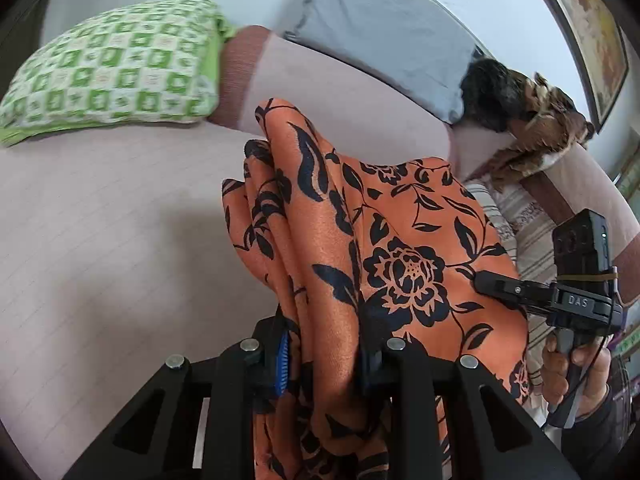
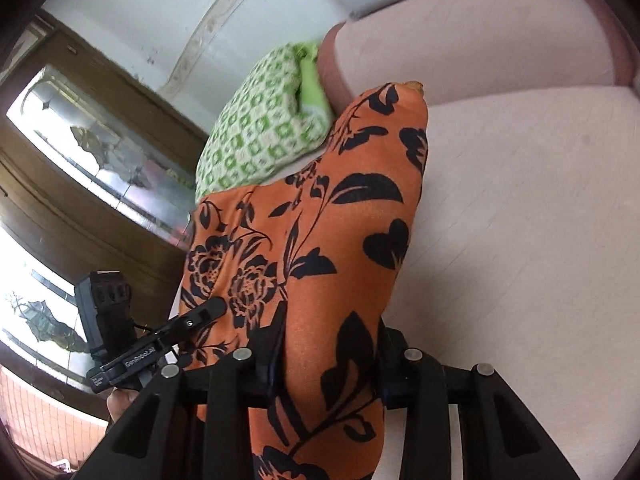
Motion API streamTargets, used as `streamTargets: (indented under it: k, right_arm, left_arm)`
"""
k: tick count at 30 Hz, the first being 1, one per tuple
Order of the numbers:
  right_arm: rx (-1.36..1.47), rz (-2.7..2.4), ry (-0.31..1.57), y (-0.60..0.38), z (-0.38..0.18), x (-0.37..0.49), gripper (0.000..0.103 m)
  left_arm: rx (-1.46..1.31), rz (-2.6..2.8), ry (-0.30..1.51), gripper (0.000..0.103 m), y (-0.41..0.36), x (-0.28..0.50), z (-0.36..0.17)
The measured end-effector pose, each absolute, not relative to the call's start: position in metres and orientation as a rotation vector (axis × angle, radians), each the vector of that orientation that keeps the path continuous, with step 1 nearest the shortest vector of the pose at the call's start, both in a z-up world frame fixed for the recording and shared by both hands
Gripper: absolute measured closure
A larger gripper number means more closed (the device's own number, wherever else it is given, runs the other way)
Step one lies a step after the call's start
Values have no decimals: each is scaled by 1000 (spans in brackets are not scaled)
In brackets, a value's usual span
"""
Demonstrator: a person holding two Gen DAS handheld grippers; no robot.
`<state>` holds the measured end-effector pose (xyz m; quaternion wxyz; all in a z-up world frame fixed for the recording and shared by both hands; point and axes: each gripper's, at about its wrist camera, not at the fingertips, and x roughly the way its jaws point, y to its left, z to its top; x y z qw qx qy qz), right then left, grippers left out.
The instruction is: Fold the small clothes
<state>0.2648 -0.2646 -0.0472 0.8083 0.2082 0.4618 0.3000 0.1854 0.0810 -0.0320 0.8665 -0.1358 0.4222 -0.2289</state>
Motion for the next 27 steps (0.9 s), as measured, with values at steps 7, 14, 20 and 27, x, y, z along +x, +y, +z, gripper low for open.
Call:
streamTargets:
  k: [7,14,20,27]
  right_arm:
    - [504,572,1057,-315,-95,278,61]
    - [475,357,1111,-343,-143,267,51]
    - [464,522,904,-315,-77,219,30]
    - [438,492,1065,-274,-131,219,29]
  left_arm:
    - [-260,-470,1027,64,33,208,-101]
    - [-194,-339,1050,41,43,192,-123]
    - [-136,-333,912,32,46,160,-89]
    - [-85,-223,1094,29,31,182,-131]
